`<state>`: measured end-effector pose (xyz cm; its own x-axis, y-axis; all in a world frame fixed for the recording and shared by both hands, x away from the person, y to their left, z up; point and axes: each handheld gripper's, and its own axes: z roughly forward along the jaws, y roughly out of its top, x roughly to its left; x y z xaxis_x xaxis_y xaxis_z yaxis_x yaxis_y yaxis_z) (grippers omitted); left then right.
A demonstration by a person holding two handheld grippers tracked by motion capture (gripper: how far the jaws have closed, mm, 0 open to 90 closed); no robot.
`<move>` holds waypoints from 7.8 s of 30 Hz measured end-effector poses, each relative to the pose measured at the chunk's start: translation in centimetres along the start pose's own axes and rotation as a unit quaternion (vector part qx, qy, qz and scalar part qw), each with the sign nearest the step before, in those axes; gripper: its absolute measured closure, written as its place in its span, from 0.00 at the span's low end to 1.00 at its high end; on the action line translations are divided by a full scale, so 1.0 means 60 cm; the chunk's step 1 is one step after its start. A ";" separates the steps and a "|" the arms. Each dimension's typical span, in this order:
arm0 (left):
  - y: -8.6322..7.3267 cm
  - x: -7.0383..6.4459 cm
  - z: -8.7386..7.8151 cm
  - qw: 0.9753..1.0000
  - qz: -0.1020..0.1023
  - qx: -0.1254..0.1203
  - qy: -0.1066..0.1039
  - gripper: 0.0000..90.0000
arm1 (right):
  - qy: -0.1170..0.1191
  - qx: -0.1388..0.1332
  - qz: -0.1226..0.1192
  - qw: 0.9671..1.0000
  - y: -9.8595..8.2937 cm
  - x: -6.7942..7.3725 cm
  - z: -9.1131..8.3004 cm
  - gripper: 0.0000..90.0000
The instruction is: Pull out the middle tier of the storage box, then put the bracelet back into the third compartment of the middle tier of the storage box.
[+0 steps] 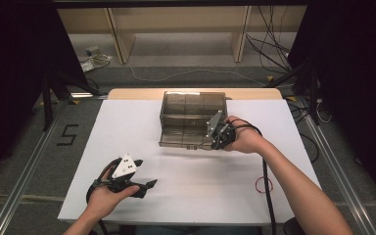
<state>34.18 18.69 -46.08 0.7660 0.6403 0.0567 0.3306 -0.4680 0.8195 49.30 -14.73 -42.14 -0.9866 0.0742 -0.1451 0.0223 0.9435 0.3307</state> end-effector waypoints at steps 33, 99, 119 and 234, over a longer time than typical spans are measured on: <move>0.001 -0.001 0.002 1.000 -0.001 -0.001 -0.001 0.18 | -0.017 -0.012 0.005 1.000 -0.005 0.004 -0.014 0.83; 0.000 0.001 0.002 1.000 -0.002 0.000 0.006 0.18 | -0.084 -0.134 0.243 0.957 -0.142 0.127 -0.046 0.19; -0.001 0.001 -0.001 1.000 -0.001 -0.003 0.004 0.18 | -0.114 -0.120 0.312 0.936 -0.212 0.190 -0.049 0.23; 0.003 0.004 0.001 1.000 0.005 -0.005 -0.001 0.18 | -0.074 -0.119 0.372 0.917 -0.242 0.211 -0.079 0.99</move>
<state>34.45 18.73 -45.95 0.7701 0.6347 0.0636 0.3175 -0.4680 0.8247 35.75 -28.99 -44.37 -0.6790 0.7293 0.0846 0.6278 0.5170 0.5820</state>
